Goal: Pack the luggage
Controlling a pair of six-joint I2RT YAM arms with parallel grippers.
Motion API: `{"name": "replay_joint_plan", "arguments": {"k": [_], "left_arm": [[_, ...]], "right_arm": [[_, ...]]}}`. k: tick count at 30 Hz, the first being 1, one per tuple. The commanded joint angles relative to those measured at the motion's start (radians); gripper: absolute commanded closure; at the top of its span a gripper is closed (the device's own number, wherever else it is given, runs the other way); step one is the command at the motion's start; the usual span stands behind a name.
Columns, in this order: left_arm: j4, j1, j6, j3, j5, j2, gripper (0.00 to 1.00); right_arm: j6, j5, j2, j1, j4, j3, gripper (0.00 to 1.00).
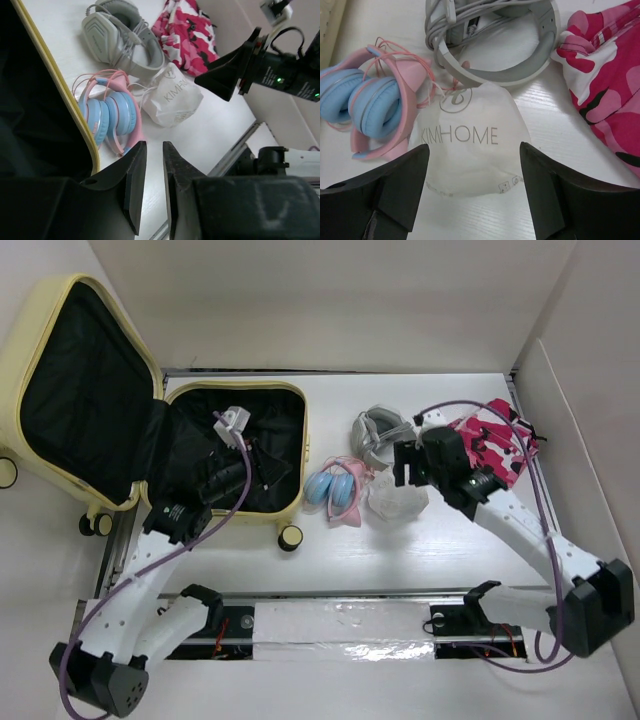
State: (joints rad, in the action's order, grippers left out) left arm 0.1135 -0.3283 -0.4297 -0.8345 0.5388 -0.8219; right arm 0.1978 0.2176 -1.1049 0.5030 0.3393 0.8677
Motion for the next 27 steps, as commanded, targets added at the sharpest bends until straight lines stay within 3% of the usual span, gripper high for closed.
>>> {"name": "replay_joint_plan", "arguments": {"k": [1,5,7,9,10,13,14,16,21,27], "left_arm": [[0.040,-0.072,0.057,-0.104,-0.156,-0.087,0.84],[0.099,-0.204,0.118,-0.253,-0.281,-0.232,1.00],[0.115,-0.300,0.146,-0.313,-0.377,-0.285,1.00],[0.086,-0.319,0.152,-0.286,-0.395,-0.278,1.00],[0.056,-0.319,0.141,-0.255,-0.366,-0.228,0.96],[-0.015,-0.272,0.088,-0.173,-0.259,-0.117,0.64],[-0.005,-0.272,0.089,-0.172,-0.266,-0.094,0.51],[0.018,-0.262,0.094,-0.182,-0.307,-0.056,0.38],[0.060,-0.252,0.126,-0.198,-0.350,-0.075,0.36],[0.015,-0.155,0.115,-0.135,-0.240,-0.086,0.36]], "right_arm": [[-0.023,0.002,-0.131,-0.006,0.128,0.187,0.21],[-0.026,-0.012,-0.265,-0.006,0.354,0.453,0.18],[-0.029,-0.021,-0.279,-0.015,0.348,0.493,0.13],[-0.024,-0.040,-0.285,-0.015,0.302,0.456,0.06],[-0.037,-0.053,-0.288,-0.015,0.227,0.435,0.06],[-0.058,-0.047,-0.319,-0.015,0.187,0.387,0.04],[-0.061,-0.037,-0.320,-0.015,0.181,0.370,0.04],[-0.058,-0.043,-0.296,-0.015,0.173,0.315,0.04],[-0.051,-0.075,-0.211,-0.006,0.052,0.165,0.04],[-0.069,-0.084,-0.288,0.003,0.020,0.148,0.07]]}}
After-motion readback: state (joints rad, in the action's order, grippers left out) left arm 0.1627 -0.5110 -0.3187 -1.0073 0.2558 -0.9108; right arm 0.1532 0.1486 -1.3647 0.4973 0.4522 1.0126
